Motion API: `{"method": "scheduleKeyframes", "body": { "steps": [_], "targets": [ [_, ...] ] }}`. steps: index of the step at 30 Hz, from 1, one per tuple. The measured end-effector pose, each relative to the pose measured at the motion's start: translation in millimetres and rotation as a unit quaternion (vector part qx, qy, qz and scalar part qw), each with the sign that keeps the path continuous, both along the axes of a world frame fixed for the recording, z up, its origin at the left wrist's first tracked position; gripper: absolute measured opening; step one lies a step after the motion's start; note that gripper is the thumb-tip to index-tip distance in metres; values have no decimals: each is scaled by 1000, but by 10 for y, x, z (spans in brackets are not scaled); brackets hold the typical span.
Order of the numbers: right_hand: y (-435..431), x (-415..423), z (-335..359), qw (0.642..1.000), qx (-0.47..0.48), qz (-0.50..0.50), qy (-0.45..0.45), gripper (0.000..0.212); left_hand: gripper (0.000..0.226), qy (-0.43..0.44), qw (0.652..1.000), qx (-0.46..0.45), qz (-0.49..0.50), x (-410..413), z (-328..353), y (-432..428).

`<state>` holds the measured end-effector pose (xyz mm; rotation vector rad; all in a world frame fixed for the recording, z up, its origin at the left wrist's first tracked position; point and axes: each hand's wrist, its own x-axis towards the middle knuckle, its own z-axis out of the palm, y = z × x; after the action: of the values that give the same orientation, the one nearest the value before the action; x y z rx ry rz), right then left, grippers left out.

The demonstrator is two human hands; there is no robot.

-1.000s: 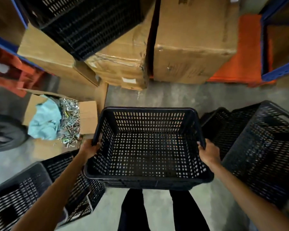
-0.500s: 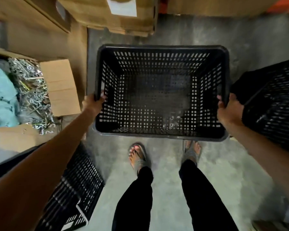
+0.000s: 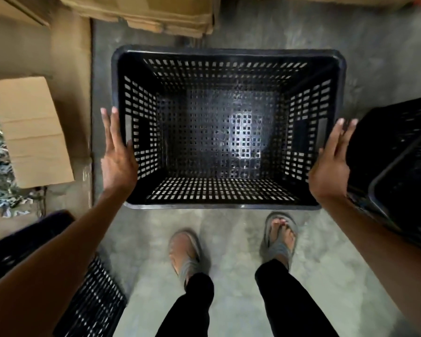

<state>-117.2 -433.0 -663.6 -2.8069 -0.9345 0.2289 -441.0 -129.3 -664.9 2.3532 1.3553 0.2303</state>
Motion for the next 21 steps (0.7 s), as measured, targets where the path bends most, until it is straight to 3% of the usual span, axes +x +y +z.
{"method": "scheduleKeyframes", "body": {
  "steps": [9, 13, 16, 21],
  "targets": [
    [0, -9, 26, 1000, -24, -10, 16, 92, 70, 113, 993, 40, 2, 77, 79, -46],
    [-55, 17, 108, 997, -30, 17, 75, 92, 80, 156, 987, -38, 4, 110, 270, -59],
    [-114, -5, 427, 985, -105, 19, 138, 80, 87, 216, 971, -102, 19, 163, 666, -143],
    [-275, -366, 1603, 939, -232, 135, 213, 76, 80, 220, 949, -215, 63, 325, 1873, -797]
  ]
}}
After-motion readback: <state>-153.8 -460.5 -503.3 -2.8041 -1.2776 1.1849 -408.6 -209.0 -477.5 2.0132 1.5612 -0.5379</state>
